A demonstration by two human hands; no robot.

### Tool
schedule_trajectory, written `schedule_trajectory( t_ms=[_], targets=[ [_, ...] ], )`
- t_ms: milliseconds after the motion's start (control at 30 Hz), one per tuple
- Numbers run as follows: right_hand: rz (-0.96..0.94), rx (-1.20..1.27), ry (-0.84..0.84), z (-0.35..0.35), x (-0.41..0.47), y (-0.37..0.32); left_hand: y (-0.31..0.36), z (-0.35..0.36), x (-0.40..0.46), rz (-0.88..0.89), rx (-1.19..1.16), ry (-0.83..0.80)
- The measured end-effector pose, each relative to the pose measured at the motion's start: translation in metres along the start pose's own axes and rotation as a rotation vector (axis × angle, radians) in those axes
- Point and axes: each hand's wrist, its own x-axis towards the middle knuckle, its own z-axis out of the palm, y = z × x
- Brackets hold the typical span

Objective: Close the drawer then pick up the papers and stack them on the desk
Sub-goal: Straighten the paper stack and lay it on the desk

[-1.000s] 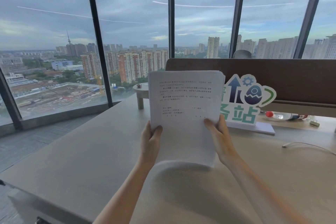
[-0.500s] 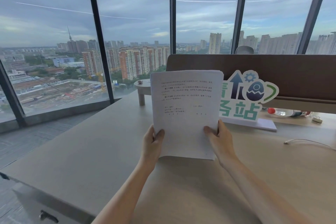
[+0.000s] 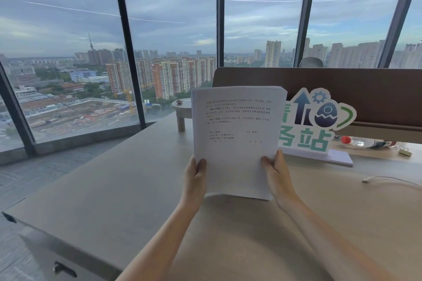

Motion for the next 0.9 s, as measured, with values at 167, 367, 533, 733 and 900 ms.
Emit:
schedule_trajectory(
  t_ms=[167, 367, 533, 733, 900],
  targets=[
    [0.040, -0.043, -0.038, 0.016, 0.020, -0.020, 0.017, -0.010, 0.020, -0.020, 0.105, 0.108],
    [0.189, -0.090, -0.094, 0.062, 0.038, -0.020, 0.006, -0.039, 0.045, -0.169, 0.278, 0.294],
    [0.370, -0.189, -0.181, 0.099, 0.060, 0.007, -0.005, -0.085, 0.065, -0.284, 0.537, 0.220],
    [0.469, -0.275, -0.331, 0.142, 0.069, 0.032, -0.016, -0.122, 0.088, -0.310, 0.767, 0.188],
    [0.427, -0.222, -0.332, 0.169, 0.092, 0.043, -0.027, -0.142, 0.125, -0.324, 0.827, 0.148]
  ],
)
